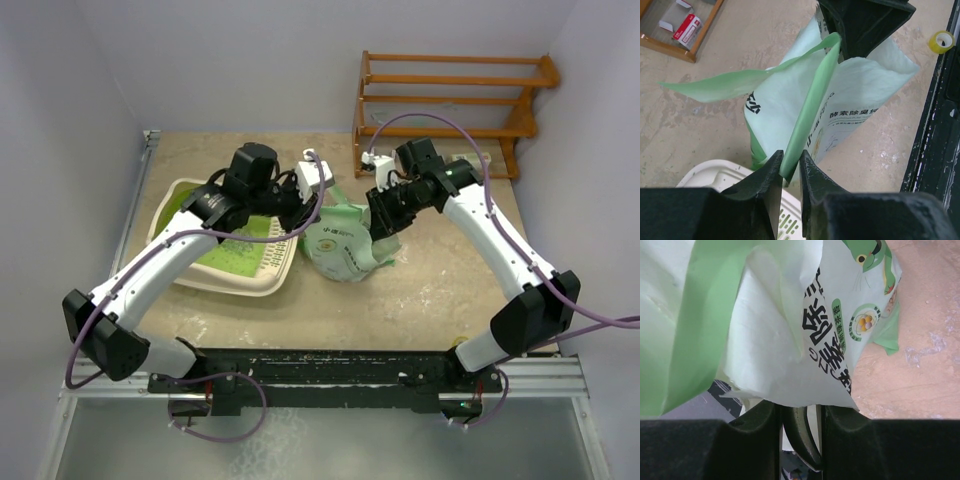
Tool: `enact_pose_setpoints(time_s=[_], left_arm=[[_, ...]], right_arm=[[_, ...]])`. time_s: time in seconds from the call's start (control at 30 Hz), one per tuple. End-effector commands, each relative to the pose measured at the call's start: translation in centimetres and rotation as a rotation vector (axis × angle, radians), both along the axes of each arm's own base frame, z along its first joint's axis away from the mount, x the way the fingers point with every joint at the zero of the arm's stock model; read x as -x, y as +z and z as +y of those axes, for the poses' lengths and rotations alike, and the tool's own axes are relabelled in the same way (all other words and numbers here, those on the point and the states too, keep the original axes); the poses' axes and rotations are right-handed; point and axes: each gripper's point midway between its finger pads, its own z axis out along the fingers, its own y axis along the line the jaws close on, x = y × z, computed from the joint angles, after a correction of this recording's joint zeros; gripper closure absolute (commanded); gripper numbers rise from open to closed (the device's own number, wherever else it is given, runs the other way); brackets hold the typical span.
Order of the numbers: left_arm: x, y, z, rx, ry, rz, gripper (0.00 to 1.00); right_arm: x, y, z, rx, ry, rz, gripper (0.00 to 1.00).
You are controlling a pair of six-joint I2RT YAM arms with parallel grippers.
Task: Fill the litter box with clean litter
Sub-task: 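Scoop the cat litter from the cat litter bag.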
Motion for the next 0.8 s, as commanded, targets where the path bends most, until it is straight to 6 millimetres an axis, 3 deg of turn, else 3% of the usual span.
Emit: enact_pose_setpoints(time_s=[0.0, 0.2, 0.33, 0.43, 0.63, 0.77], left_arm=[[-0.6, -0.5, -1.1, -0.005, -0.048, -0.015, 0.81], [-0.6, -0.4, -1.4, 0.005, -0.066, -0.017, 0.76], [-0.7, -0.4, -1.9, 0.028, -0.071, -0.008, 0.94], [-0.8, 0.0, -2.0, 0.049, -0.055, -0.012, 0.97], [-0.5, 0.4, -1.8, 0.060, -0.049, -0.005, 0.97], [-0.3, 0.8, -1.7, 0.064, -0.050, -0.010, 0.97]], right_arm=[[-5.8, -4.0, -5.8, 0.264, -0.173, -0.120, 1.00], [-5.2, -3.5, -6.5, 0.209, -0.194, -0.096, 1.00], [-5.0, -4.2, -6.4, 0.200, -0.189, -0.080, 1.00], [-5.6, -4.2, -7.3, 0.249, -0.225, -0.099, 1.00], [-7.3, -1.6, -8.8, 0.259, -0.292, -0.175, 1.00], [-7.1, 0.3, -10.2, 0.278, -0.323, -0.199, 1.00]])
